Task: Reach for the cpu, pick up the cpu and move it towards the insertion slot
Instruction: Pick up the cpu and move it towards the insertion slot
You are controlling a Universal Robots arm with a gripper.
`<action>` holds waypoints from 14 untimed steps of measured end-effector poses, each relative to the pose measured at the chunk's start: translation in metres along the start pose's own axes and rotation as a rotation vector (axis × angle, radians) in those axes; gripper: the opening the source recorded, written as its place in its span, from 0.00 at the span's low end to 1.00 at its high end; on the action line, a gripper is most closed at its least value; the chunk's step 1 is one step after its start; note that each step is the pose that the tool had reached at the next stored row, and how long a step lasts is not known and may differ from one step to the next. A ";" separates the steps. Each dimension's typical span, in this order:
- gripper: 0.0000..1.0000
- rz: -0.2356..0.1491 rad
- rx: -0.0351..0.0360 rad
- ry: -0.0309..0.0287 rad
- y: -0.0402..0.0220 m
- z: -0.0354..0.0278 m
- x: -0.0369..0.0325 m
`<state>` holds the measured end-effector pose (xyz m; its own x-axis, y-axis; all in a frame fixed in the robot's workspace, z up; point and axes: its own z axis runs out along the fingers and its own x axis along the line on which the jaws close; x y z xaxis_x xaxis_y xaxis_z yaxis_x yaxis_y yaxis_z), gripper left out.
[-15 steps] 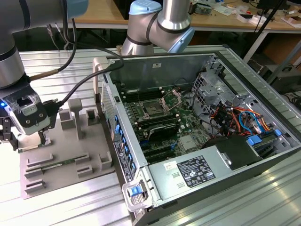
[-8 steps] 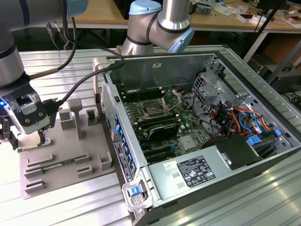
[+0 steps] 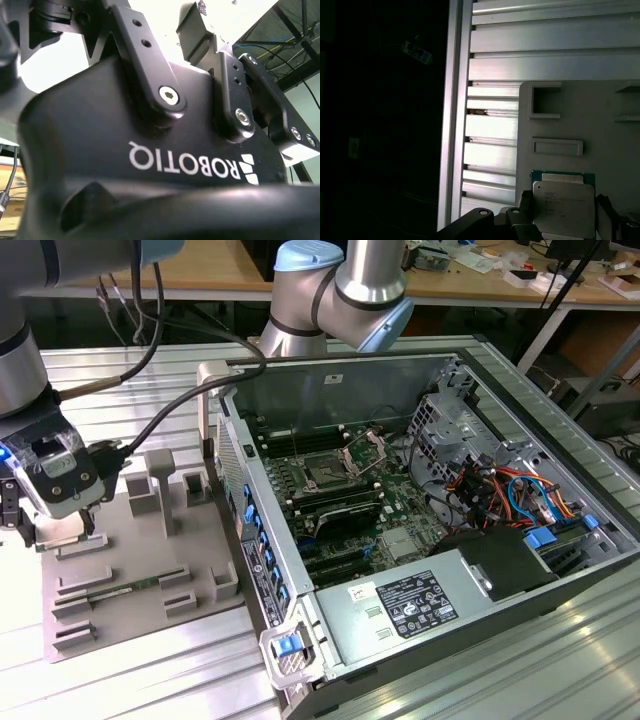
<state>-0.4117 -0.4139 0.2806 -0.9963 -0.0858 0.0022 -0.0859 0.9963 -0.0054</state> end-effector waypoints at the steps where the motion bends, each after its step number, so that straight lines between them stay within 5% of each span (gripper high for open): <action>1: 0.55 0.000 -0.0001 0.0001 0.0000 -0.0005 0.0000; 14: 0.55 0.000 -0.0012 0.0001 0.0000 -0.0043 0.0000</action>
<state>-0.4117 -0.4139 0.2849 -0.9963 -0.0859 0.0024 -0.0859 0.9963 -0.0042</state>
